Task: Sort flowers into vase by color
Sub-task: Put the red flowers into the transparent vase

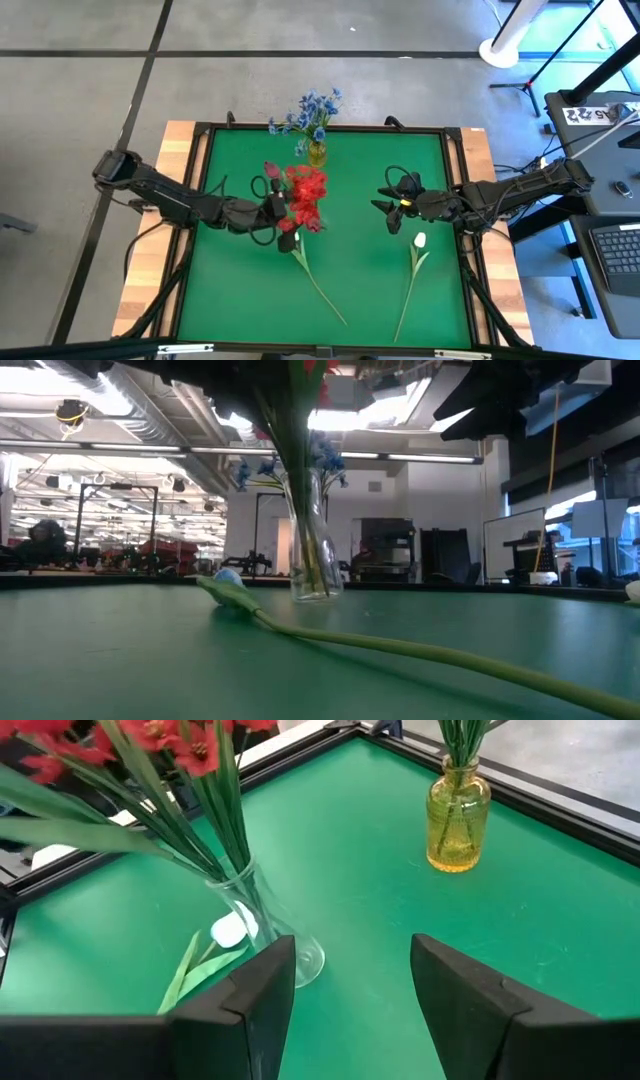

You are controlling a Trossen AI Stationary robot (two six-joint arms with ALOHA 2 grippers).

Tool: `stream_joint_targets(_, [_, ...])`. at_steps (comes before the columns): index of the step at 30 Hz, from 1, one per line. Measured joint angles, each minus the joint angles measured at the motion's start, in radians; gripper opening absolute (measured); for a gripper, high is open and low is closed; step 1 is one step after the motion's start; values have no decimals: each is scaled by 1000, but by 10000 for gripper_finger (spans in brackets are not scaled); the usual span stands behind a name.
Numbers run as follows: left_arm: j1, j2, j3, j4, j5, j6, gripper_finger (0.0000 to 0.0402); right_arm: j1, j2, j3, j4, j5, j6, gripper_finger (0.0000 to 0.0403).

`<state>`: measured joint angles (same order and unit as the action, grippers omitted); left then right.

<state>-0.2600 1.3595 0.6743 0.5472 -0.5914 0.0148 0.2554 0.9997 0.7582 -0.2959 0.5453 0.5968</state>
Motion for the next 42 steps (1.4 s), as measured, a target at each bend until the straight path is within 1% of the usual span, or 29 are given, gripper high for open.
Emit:
stream_joint_targets(6, [-2, -1, 0, 2, 12, -13, 220, 0, 0, 0, 9, 2, 0, 197])
stream_joint_targets(11, [25, -1, 0, 2, 18, -16, 220, 0, 0, 0, 9, 2, 0, 197])
stream_joint_targets(16, [76, -1, 0, -4, 95, -92, 222, 0, 0, 0, 9, 3, 0, 197])
stream_joint_targets(19, [106, -1, 0, -27, 152, -141, 236, 0, 0, 0, 9, 3, 0, 197])
stream_joint_targets(22, [127, -1, 0, -50, 193, -176, 262, 0, 0, 0, 9, 3, -1, 197])
stream_joint_targets(27, [129, -1, 2, -54, 195, -192, 303, 0, 0, 0, 9, 4, -4, 197])
stream_joint_targets(29, [129, -1, 25, -87, 194, -192, 314, 0, 0, 0, 9, 4, -4, 197])
stream_joint_targets(32, [123, -1, 83, -179, 191, -190, 325, 0, 0, 0, 8, 4, -4, 197])
stream_joint_targets(38, [93, -1, 238, -434, 186, -165, 330, 0, 0, 0, 7, 4, -4, 197])
stream_joint_targets(42, [88, -1, 317, -616, 176, -171, 330, 0, 0, 0, 7, 4, -4, 197])
